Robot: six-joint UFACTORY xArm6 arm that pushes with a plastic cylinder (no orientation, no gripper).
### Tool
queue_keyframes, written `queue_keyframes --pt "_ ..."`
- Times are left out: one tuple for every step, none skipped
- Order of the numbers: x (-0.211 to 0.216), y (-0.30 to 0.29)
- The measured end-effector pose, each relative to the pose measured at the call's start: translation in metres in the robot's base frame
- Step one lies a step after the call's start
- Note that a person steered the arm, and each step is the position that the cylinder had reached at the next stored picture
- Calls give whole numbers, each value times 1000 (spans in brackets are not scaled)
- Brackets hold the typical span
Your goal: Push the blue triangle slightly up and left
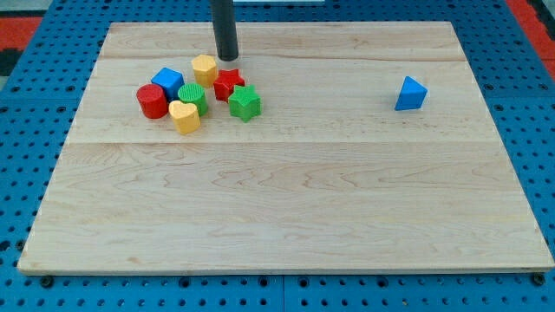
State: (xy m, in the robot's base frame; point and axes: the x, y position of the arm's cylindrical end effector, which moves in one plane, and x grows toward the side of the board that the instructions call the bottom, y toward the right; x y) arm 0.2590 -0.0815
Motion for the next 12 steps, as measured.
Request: queue_keyframes --pt "7 -18" --pt "33 -19" --pt "44 -19" --pt "13 34" --pt "-24 154" --pt "0 274" --pt "30 355" --pt "97 355" --pt "135 284" --pt "122 263" --pt "100 312" --pt "90 322"
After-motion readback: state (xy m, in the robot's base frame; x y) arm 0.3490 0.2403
